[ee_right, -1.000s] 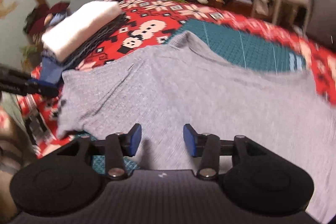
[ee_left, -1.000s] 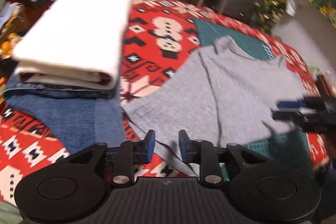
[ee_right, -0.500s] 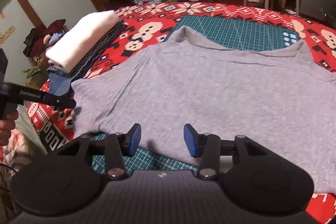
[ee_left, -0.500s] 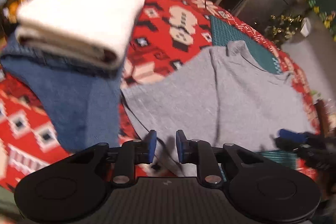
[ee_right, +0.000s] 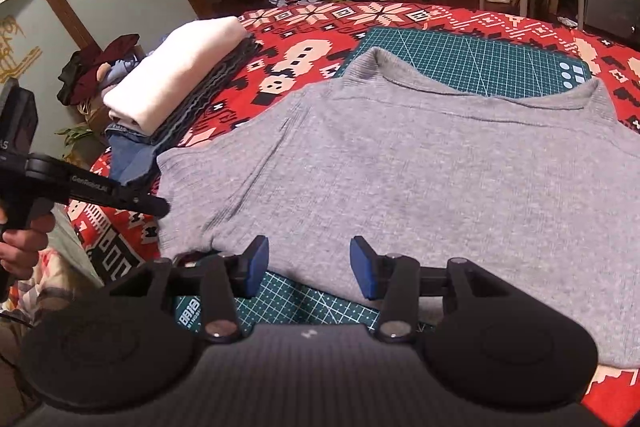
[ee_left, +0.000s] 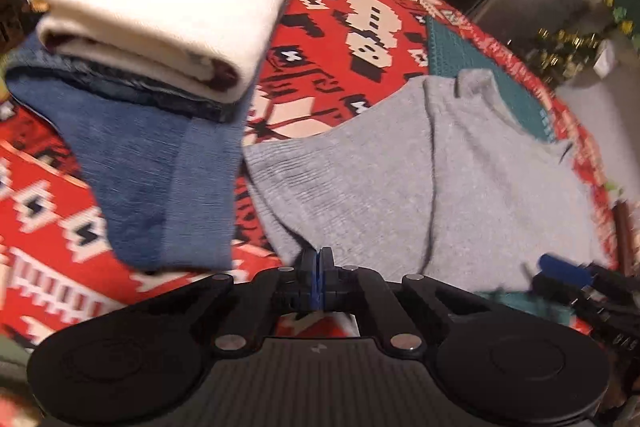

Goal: Fold clothes
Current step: 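Hold both tools open above the spread grey shirt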

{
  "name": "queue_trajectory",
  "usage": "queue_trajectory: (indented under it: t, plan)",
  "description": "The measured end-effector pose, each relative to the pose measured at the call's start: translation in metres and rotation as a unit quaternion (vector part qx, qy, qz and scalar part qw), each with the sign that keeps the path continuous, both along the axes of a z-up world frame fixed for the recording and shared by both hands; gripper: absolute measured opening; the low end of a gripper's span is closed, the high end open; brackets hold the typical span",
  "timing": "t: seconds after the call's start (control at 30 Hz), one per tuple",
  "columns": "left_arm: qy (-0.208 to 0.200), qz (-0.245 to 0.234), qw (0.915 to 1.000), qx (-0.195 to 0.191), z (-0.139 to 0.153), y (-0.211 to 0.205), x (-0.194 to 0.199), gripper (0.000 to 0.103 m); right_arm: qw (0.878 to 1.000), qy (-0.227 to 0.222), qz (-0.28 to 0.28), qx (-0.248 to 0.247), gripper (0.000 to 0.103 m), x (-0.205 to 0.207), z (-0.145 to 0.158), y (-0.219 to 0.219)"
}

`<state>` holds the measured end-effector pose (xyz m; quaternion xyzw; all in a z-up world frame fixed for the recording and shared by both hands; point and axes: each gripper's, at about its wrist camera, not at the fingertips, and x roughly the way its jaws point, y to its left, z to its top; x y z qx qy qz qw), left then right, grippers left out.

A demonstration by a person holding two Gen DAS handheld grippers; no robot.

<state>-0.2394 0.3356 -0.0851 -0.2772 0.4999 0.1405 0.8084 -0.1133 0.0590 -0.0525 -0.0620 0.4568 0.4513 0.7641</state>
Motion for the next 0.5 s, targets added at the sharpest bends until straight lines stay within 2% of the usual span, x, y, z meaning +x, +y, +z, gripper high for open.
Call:
queue_trajectory:
  t: [0.23,0.33,0.37,0.4,0.43,0.5]
  plan:
    - [0.016,0.007,0.9998,-0.007,-0.004,0.001,0.001,0.002,1.0,0.003,0.002,0.004,0.049,0.001,0.001,0.0]
    - [0.028,0.002,0.9996,0.002,-0.001,-0.001,0.006,0.005,1.0,0.0,0.003,0.006,0.05,0.001,0.003,-0.001]
    - [0.033,0.001,0.9994,0.009,0.0,-0.003,0.007,0.012,1.0,-0.001,0.003,0.006,0.05,0.001,0.004,-0.002]
    - [0.041,-0.001,0.9989,0.022,0.003,-0.004,0.008,0.028,1.0,-0.001,0.002,0.005,0.05,0.001,0.004,-0.002]
    - [0.047,-0.002,0.9983,0.034,0.004,-0.006,0.008,0.034,1.0,-0.002,0.002,0.005,0.05,0.002,0.004,-0.002]
    - [0.052,0.0,0.9975,0.048,0.007,-0.006,0.008,0.036,1.0,-0.003,0.002,0.004,0.05,0.002,0.004,-0.002]
